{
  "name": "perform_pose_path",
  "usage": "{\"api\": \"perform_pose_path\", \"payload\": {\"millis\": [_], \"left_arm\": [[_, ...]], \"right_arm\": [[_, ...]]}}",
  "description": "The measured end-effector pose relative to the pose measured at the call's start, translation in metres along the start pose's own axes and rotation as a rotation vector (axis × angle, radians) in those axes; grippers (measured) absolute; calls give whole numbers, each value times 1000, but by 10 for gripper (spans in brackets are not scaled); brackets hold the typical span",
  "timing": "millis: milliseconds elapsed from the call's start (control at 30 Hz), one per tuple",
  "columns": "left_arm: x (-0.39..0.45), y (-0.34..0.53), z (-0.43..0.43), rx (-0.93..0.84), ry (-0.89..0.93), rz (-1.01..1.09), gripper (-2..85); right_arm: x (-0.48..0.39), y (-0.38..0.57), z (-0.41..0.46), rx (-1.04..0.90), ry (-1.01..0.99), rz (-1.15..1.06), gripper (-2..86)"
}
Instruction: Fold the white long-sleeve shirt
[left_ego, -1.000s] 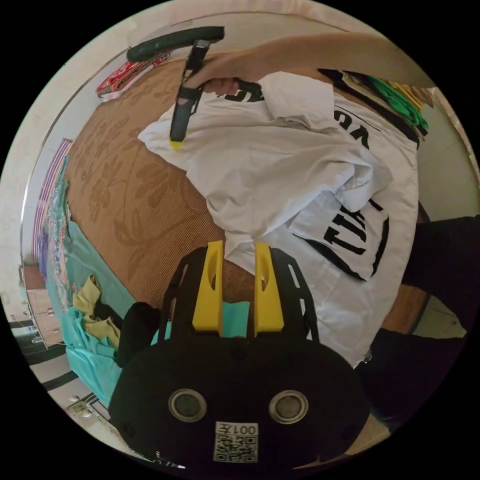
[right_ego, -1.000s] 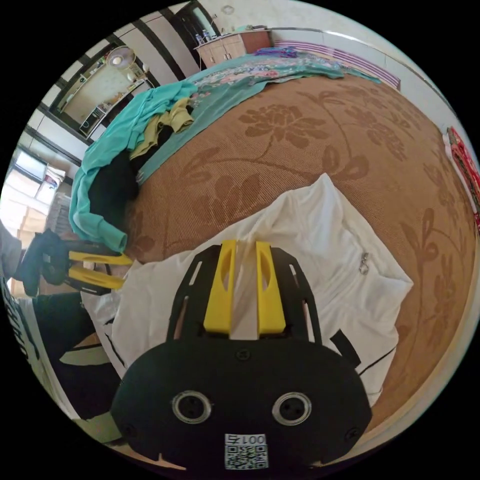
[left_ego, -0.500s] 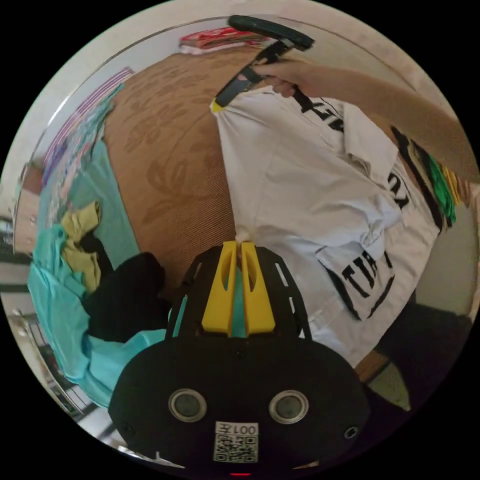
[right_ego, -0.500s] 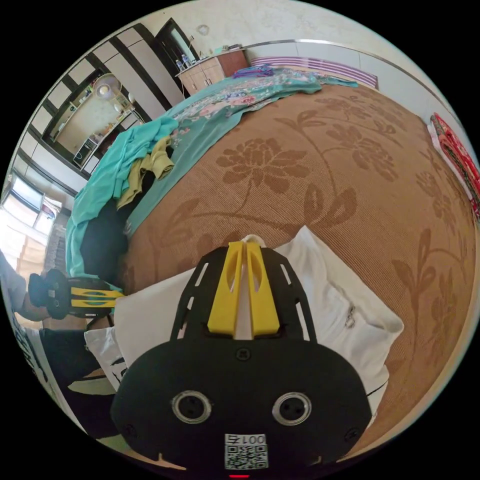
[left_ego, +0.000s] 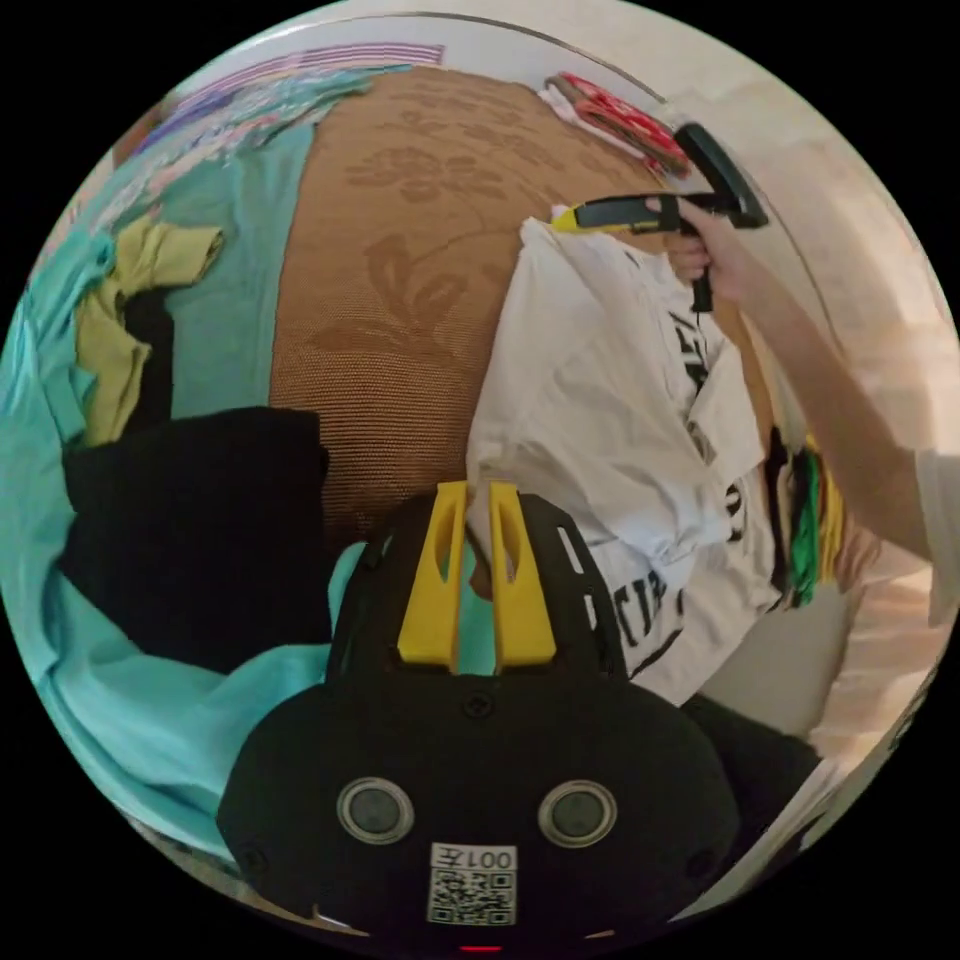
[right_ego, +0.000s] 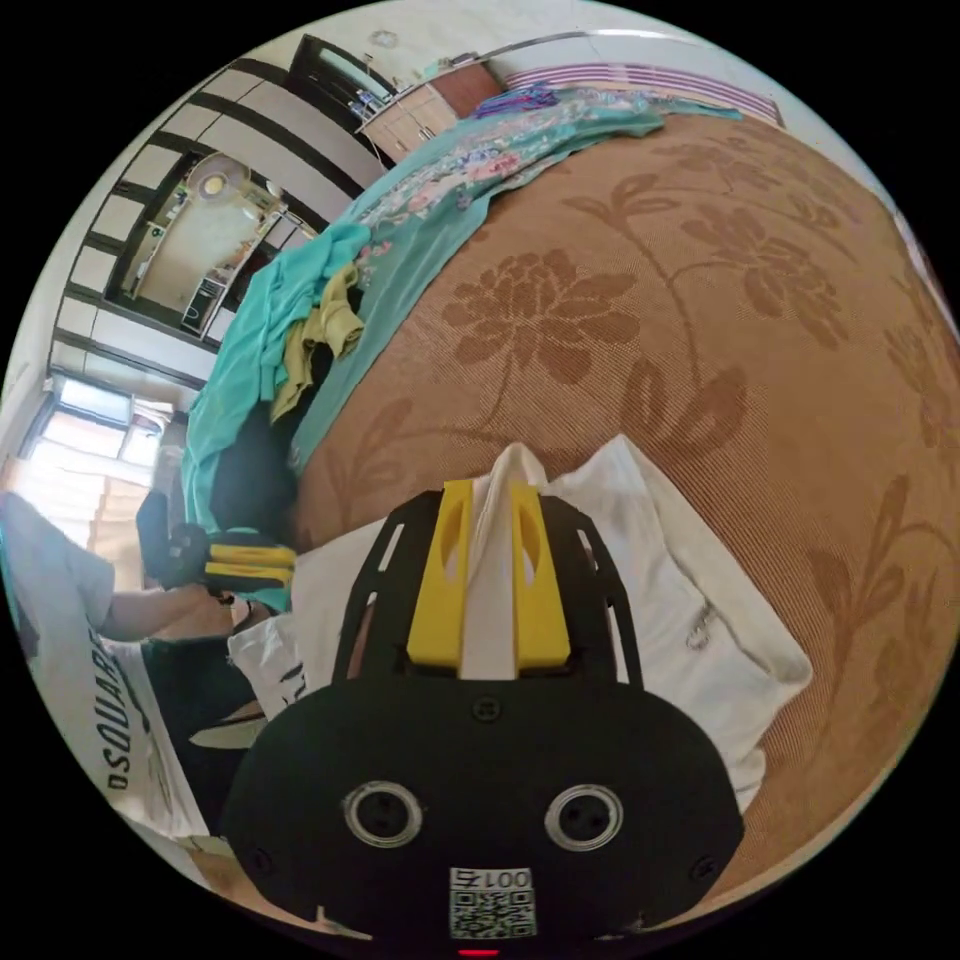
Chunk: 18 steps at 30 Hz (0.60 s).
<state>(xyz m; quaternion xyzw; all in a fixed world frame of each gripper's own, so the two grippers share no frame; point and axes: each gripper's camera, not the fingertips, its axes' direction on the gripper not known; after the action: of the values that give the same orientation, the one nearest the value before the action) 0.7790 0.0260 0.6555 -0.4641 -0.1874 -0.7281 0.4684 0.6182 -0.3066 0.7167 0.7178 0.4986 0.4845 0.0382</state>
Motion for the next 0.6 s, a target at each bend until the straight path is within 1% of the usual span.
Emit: {"api": "perform_pose_path", "payload": {"millis": [67, 133, 200, 267, 333, 367, 467, 600], "left_arm": [[13, 2, -1, -32, -79, 96, 41], [30, 4, -1, -36, -192, 220, 48], [43, 3, 1, -32, -275, 312, 54], [54, 1, 5, -34, -347, 398, 56], [65, 1, 10, -27, -428, 474, 47], [66, 1, 10, -25, -442, 485, 38], [69, 1, 8, 11, -459, 509, 1], [56, -5, 2, 17, -346, 378, -5]], "right_arm": [[-12, 17, -11, -8, 94, -21, 60], [-19, 25, -13, 7, 132, -32, 64], [-24, 26, -5, 22, 101, -47, 65], [-29, 16, 17, -22, 66, -56, 61], [-33, 10, 35, -54, 121, -56, 43], [-38, 8, 42, -50, 176, -47, 32], [-54, 13, 39, 15, 231, -73, 19], [-58, 14, 27, 72, 200, -71, 14]]}}
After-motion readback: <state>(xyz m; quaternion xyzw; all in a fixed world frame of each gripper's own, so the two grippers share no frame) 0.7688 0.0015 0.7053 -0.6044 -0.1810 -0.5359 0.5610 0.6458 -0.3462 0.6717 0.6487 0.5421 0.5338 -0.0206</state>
